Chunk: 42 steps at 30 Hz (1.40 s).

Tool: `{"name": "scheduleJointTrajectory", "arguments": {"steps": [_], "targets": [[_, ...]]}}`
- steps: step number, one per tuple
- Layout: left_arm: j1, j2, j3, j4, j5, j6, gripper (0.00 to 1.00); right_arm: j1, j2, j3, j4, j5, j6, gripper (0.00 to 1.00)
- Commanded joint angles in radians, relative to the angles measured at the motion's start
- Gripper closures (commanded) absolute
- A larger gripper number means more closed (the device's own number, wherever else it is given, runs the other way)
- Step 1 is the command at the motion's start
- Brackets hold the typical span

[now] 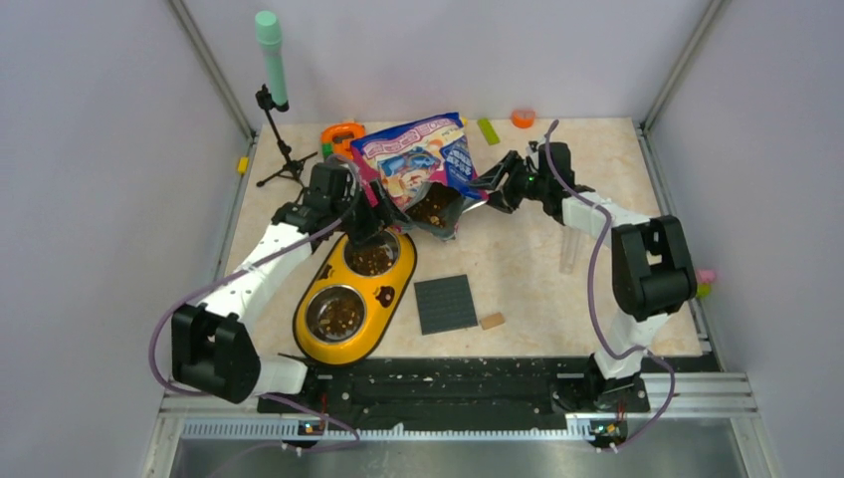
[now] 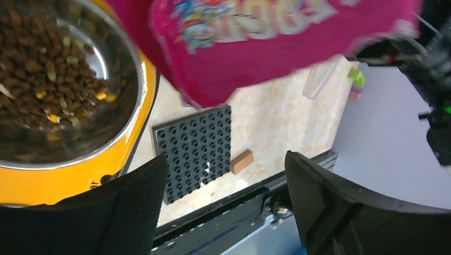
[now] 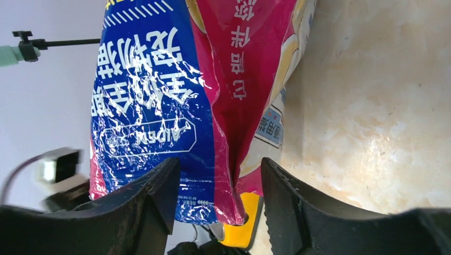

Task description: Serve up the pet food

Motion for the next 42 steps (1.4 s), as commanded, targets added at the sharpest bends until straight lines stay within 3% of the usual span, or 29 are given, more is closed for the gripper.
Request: {"name": "scheduleJointTrajectory", "arguments": {"steps": [1,4,10,19,28,32,38,42], "targets": [[0.004,-0.064,-0.166,0.307,-0.035,-0.3,0.16,-0.009,0.027,0.02,0.103,-0.066,0.046,0.46],[0.005,-0.115,-0.256,0.365,-0.111,-0.351,0.22,-0.01,0.032,0.018,0.103,-0.073,0.044,0.53],[0.013,-0.18,-0.48,0.757,-0.164,-0.547,0.28,-0.012,0.028,0.003,0.109,-0.083,0.043,0.53],[0.015,-0.189,-0.585,0.881,-0.269,-0.719,0.29,-0.017,0.015,0.009,0.072,-0.094,0.022,0.53],[0.012,-0.036,-0.61,1.086,-0.156,-0.854,0.31,-0.024,0.021,0.026,0.022,-0.095,-0.002,0.53],[0.013,-0.088,-0.662,1.062,-0.194,-0.863,0.3,-0.025,0.032,0.025,0.036,-0.101,0.017,0.53],[0.013,-0.212,-0.681,0.853,-0.261,-0.83,0.25,-0.024,0.026,0.034,0.018,-0.092,0.008,0.52],[0.014,-0.167,-0.667,0.841,-0.219,-0.821,0.23,-0.024,0.033,0.031,0.024,-0.101,0.003,0.5]]}}
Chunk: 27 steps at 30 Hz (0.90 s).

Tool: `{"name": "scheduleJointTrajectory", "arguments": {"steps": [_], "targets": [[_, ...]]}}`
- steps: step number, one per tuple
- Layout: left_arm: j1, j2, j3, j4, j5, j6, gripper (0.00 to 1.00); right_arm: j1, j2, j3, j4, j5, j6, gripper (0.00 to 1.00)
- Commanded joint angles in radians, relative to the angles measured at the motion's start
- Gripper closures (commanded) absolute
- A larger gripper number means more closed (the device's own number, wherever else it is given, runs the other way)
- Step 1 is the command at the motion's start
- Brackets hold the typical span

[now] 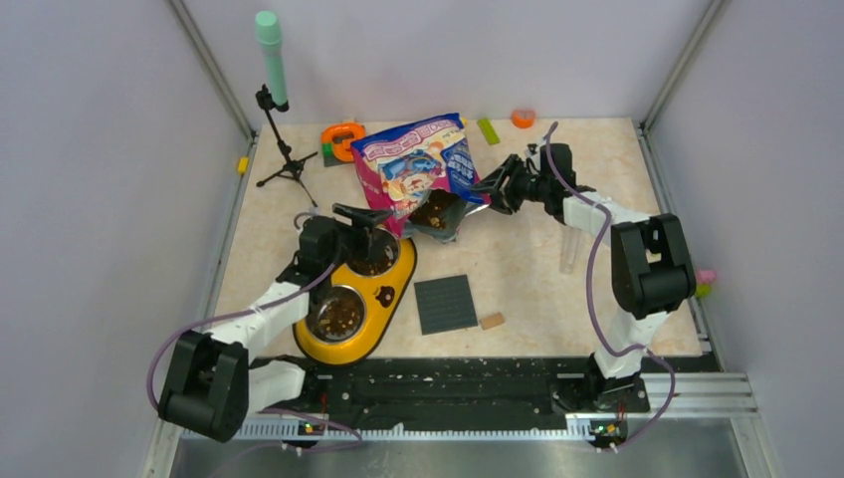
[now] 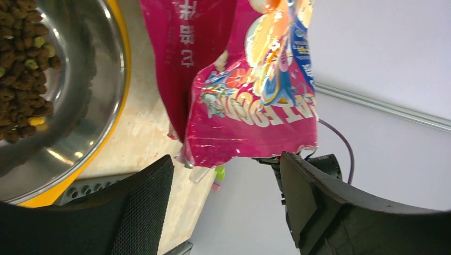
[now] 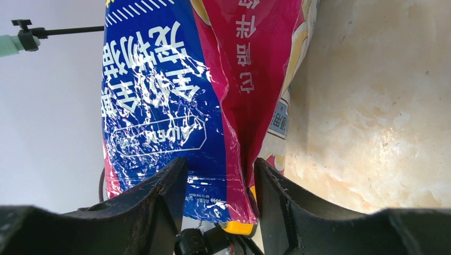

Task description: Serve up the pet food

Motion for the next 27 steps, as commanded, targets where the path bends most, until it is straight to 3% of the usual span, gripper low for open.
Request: {"name": "scheduleJointTrajectory", "arguments": {"steps": [1,5,14,22,27], "targets": [[0.003,0.053,0.007,-0.02,0.046,0.008,0.23,-0.004,0.004,0.029,0.024,-0.022,-0.013,0.49],[0.0,0.173,0.053,0.05,0.145,-0.008,0.22,-0.005,0.006,0.022,0.032,-0.025,-0.011,0.49],[-0.002,0.241,0.067,0.139,0.139,-0.029,0.24,-0.004,0.008,0.02,0.031,-0.034,-0.011,0.45],[-0.003,0.29,0.072,0.175,0.157,-0.036,0.5,-0.004,0.014,0.01,0.024,-0.045,-0.015,0.41],[-0.003,0.291,0.072,0.174,0.151,-0.032,0.67,-0.005,0.021,-0.002,0.053,-0.052,0.014,0.53]]}}
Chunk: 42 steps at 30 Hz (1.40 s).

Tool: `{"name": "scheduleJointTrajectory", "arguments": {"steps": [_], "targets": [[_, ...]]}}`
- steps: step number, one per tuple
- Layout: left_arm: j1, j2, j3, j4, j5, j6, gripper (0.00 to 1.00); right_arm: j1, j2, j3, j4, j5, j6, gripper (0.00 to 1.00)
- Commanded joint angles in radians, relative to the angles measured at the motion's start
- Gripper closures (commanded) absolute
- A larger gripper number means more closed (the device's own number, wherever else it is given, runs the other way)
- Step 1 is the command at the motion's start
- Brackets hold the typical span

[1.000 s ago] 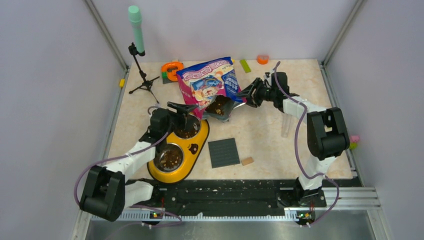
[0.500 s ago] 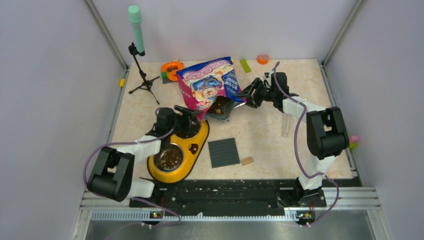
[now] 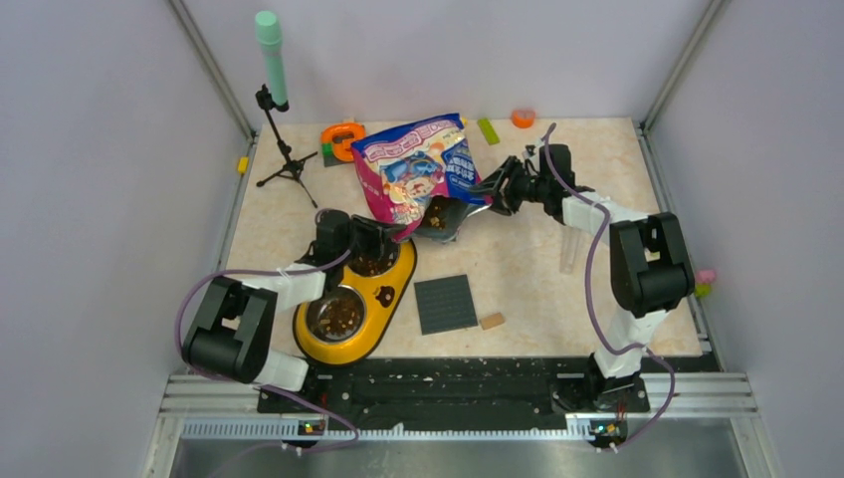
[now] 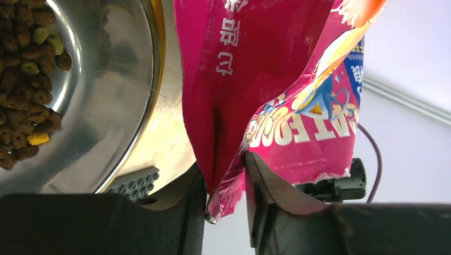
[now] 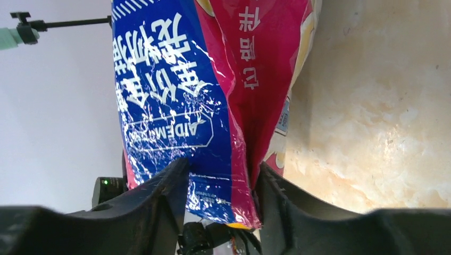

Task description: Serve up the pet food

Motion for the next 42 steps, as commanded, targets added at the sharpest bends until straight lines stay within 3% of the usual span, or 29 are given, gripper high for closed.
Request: {"name": "scheduleJointTrajectory", "arguments": {"steps": [1,3,4,7,11,16,19,28,34,38,39,42], "targets": [[-0.002,-0.002,0.026,0.041,0.003,0.012,0.76,-0.006,0.012,0.0,0.053,-0.025,0.019,0.62],[-0.002,-0.012,0.032,0.013,-0.005,0.032,0.98,-0.007,0.012,0.002,0.056,-0.025,0.028,0.96],[-0.002,-0.017,0.05,-0.035,-0.011,0.052,1.0,-0.008,0.012,0.006,0.052,-0.025,0.03,1.0],[-0.002,-0.017,0.166,-0.211,-0.03,0.16,1.0,-0.02,0.006,0.033,0.044,-0.041,0.045,1.0],[0.015,-0.02,0.347,-0.299,-0.067,0.284,1.0,-0.095,-0.019,0.096,0.095,-0.056,0.127,1.0],[0.094,0.122,0.827,-0.57,0.035,0.458,1.0,-0.222,-0.043,0.323,0.033,-0.079,0.174,1.0],[0.166,0.165,1.07,-0.589,0.127,0.478,1.0,-0.313,-0.125,0.422,0.035,-0.087,0.234,1.0],[0.251,0.206,1.082,-0.553,0.223,0.462,1.0,-0.371,-0.314,0.234,0.008,-0.104,0.211,1.0],[0.245,0.241,1.182,-0.555,0.259,0.483,1.0,-0.374,-0.304,0.318,0.03,-0.121,0.215,1.0],[0.243,0.245,1.153,-0.528,0.277,0.468,1.0,-0.349,-0.308,0.376,-0.062,-0.17,-0.008,1.0],[0.243,0.248,1.139,-0.513,0.283,0.459,1.0,-0.332,-0.31,0.395,-0.094,-0.187,-0.103,0.94],[0.243,0.254,1.116,-0.485,0.299,0.441,1.0,-0.227,-0.315,0.478,-0.366,-0.127,-0.498,0.58]]}}
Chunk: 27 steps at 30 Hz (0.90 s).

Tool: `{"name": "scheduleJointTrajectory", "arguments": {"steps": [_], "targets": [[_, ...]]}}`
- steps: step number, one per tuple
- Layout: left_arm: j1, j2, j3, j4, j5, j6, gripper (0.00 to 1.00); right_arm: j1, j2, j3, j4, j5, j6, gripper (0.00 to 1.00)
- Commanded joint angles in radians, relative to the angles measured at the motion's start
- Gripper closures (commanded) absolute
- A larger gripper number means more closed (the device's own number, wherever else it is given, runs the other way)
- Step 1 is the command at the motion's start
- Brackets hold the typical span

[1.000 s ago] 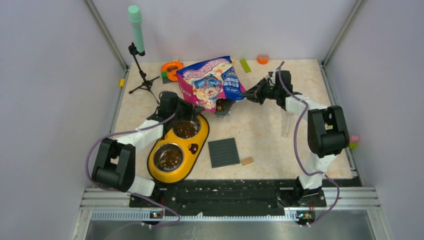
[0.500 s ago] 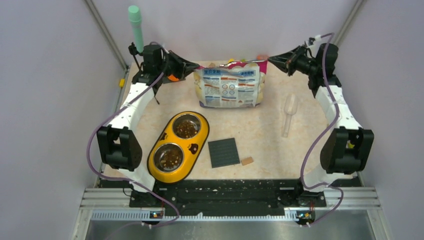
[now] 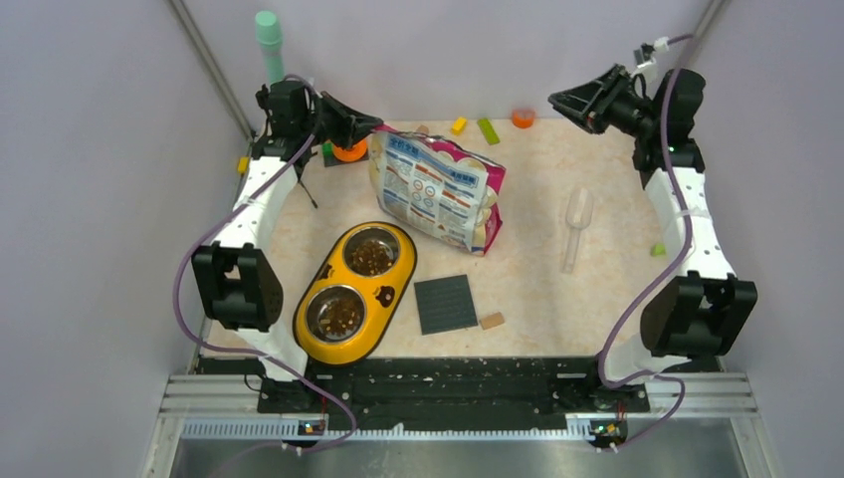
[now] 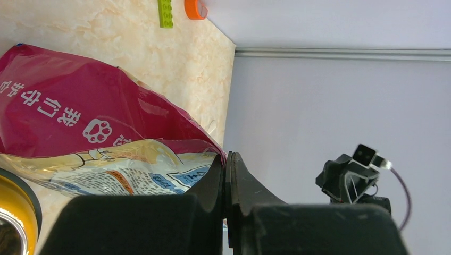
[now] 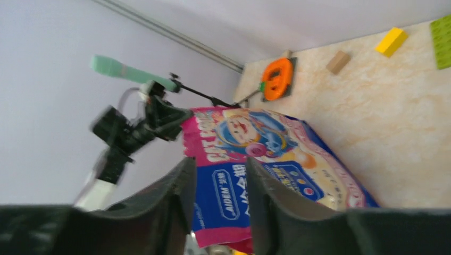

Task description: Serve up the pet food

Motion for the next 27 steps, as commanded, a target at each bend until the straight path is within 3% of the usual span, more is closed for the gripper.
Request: {"name": "scheduleJointTrajectory", "arguments": {"steps": [1,2,4,9,16,19,21,22,23,24,27], "targets": [[0.01,-0.023,0.029,0.21,0.027,-0.017,1.0,0.168,-0.025,0.165,-0.363,0.086,-0.616,0.52],[0.01,-0.021,0.03,0.211,0.029,-0.016,1.0,0.231,-0.02,0.2,-0.455,0.188,-0.802,0.47],[0.01,-0.02,0.031,0.207,0.03,-0.011,1.0,0.364,-0.022,0.213,-0.544,0.303,-1.023,0.37],[0.01,-0.005,0.041,0.21,0.051,-0.016,1.0,0.514,-0.127,0.01,-0.392,0.472,-1.284,0.12],[0.012,0.014,0.08,0.163,0.066,0.013,1.0,0.542,-0.078,0.044,-0.487,0.451,-1.453,0.12],[0.013,0.023,0.096,0.154,0.068,0.017,1.0,0.544,-0.062,0.042,-0.461,0.399,-1.425,0.23],[0.013,0.032,0.106,0.149,0.072,0.016,1.0,0.546,-0.041,0.059,-0.463,0.374,-1.403,0.41],[0.013,0.035,0.11,0.15,0.071,0.016,1.0,0.546,-0.03,0.068,-0.469,0.369,-1.399,0.57],[0.013,0.038,0.112,0.149,0.07,0.015,1.0,0.548,-0.021,0.075,-0.47,0.368,-1.395,0.67],[0.013,0.04,0.114,0.15,0.069,0.013,1.0,0.548,-0.016,0.082,-0.47,0.379,-1.401,0.97],[0.015,0.048,0.124,0.149,0.079,0.014,1.0,0.541,-0.029,0.09,-0.404,0.543,-1.409,1.0]]}}
